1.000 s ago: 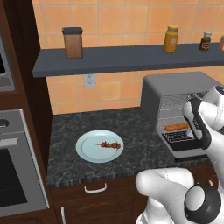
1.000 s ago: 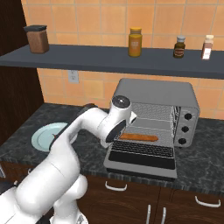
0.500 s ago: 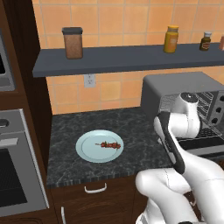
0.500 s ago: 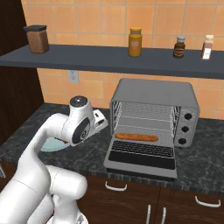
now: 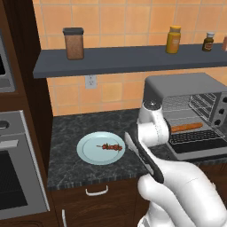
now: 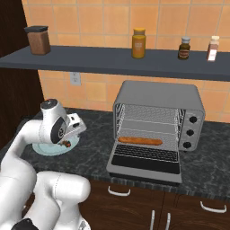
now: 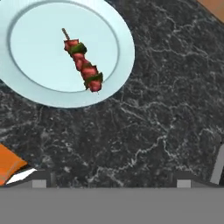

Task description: Pick up the kebab skewer and baguette bread, and place them inside the toaster oven. Close the toaster oven door and start by setting the timer.

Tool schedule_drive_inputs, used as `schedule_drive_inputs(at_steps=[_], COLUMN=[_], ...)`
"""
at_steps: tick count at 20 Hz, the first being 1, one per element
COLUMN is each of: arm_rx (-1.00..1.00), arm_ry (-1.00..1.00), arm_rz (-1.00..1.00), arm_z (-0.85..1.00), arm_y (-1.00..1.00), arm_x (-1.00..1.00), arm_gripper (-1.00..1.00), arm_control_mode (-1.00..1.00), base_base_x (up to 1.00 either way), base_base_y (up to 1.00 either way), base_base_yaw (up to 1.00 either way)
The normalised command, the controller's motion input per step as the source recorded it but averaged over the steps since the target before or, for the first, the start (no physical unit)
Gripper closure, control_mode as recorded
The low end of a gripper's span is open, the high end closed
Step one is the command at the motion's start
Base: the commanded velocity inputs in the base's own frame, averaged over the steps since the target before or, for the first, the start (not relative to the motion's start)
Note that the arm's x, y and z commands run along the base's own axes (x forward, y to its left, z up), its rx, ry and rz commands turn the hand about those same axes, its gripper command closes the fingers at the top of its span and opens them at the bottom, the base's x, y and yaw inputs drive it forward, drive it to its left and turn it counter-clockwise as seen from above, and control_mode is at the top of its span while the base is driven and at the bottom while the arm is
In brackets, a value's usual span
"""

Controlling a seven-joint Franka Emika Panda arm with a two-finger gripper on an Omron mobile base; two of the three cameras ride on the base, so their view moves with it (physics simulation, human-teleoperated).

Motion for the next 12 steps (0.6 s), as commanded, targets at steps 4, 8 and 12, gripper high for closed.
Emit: schedule_drive_inputs(at_steps=[4,8,12], arm_rx=[-0.04,-0.02,-0.02], arm_ry=[0.16,0.21,0.19], arm_rz=[-0.02,0.0,0.0], arm_z=[-0.04,0.0,-0.19], arm_y=[0.83,0.43,0.15], arm_x=[0.51,0.61,0.44], arm_gripper=[-1.0,-1.0,-1.0], arm_control_mode=[-1.0,-1.0,-1.0], base_base_x=[0.0,0.0,0.0], base_base_y=[0.0,0.0,0.0], base_base_yaw=[0.0,0.0,0.0])
